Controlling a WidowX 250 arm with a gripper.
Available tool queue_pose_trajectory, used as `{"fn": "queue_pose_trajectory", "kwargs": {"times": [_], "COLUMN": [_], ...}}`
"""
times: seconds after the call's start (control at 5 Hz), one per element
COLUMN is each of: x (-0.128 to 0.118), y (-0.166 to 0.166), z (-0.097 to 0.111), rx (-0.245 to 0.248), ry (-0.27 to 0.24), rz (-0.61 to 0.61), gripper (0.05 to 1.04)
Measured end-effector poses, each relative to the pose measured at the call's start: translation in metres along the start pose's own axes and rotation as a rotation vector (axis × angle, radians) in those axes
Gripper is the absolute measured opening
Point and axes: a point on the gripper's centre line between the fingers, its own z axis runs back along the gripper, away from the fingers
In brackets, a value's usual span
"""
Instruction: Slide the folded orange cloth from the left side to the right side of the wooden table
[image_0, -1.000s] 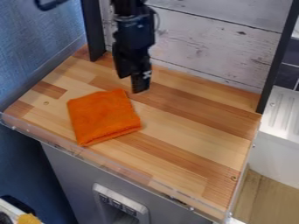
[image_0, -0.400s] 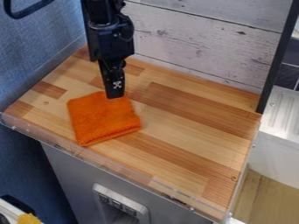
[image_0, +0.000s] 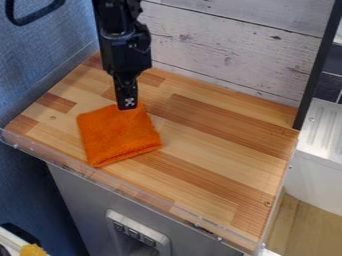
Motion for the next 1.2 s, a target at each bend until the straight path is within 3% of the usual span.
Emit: {"fn": "queue_pose_trajectory", "kwargs": {"times": [0.2,0.8,1.2], "x": [-0.002,-0.009,0.007], "y": [-0.002,-0.007,-0.019], "z": [-0.009,-0.036,-0.041], "rx": [-0.021,-0.025,0.006], "ry": [0.01,0.04,0.069], "rz": [-0.018,0.005,0.221], "gripper": [0.068,0.059,0.059]}}
